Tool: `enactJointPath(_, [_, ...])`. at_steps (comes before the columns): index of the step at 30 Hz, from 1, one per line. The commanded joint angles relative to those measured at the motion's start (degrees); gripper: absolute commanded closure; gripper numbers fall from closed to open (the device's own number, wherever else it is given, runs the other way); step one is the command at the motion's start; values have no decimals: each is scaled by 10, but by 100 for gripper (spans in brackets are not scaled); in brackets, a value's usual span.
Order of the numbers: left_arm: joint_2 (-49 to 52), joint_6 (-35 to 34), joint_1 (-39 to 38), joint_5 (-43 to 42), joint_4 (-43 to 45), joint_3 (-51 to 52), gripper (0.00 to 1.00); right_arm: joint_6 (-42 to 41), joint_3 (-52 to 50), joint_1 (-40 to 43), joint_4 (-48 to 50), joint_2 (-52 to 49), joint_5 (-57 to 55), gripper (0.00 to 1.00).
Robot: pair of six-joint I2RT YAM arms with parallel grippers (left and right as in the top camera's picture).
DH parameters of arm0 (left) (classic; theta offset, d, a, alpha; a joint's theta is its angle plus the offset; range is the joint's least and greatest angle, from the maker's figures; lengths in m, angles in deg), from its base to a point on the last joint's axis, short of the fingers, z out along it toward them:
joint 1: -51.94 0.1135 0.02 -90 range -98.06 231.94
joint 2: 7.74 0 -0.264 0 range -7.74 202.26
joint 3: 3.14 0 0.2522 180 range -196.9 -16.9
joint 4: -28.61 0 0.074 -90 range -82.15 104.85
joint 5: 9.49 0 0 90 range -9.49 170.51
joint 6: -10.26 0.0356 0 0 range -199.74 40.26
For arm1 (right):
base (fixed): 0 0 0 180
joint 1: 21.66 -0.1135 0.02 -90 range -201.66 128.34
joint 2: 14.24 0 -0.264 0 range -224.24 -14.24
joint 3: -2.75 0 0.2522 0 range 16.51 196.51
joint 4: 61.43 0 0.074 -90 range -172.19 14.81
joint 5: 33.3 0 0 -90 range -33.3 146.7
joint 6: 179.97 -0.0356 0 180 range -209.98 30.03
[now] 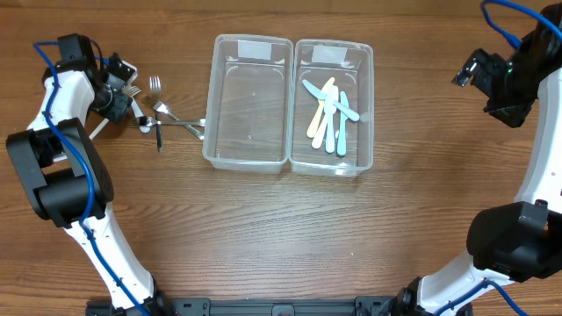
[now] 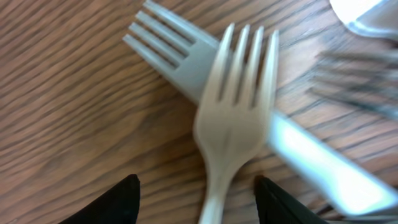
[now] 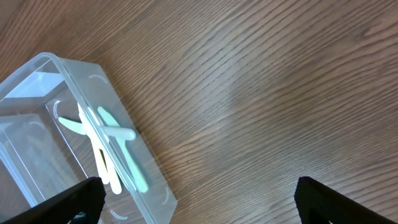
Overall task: Pack container
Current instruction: 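Lower left gripper and grasp the white plastic fork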
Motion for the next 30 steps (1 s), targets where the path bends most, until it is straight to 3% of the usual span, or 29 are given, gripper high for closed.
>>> enactJointPath(1, [32, -40, -2, -58, -3, -2, 46, -5, 1, -3, -2, 5, 3, 0])
enactJointPath(7, [32, -54, 7, -66, -5, -2, 60, -5, 1, -3, -10, 5, 3, 0])
enactJointPath(13, [32, -69, 9, -66, -13, 0, 58, -5, 1, -3, -16, 5, 3, 0])
enactJointPath(22, [32, -70, 18, -96, -29, 4, 68, -5, 1, -3, -24, 5, 3, 0])
enactJointPath(26, [32, -95, 26, -97, -29, 4, 74, -5, 1, -3, -29, 5, 3, 0])
enactJointPath(27, [32, -117, 33, -97, -31, 4, 80, -5, 1, -3, -31, 5, 3, 0])
enactJointPath(30, [32, -144, 33, -96, -38, 4, 82, -5, 1, -3, -31, 5, 3, 0])
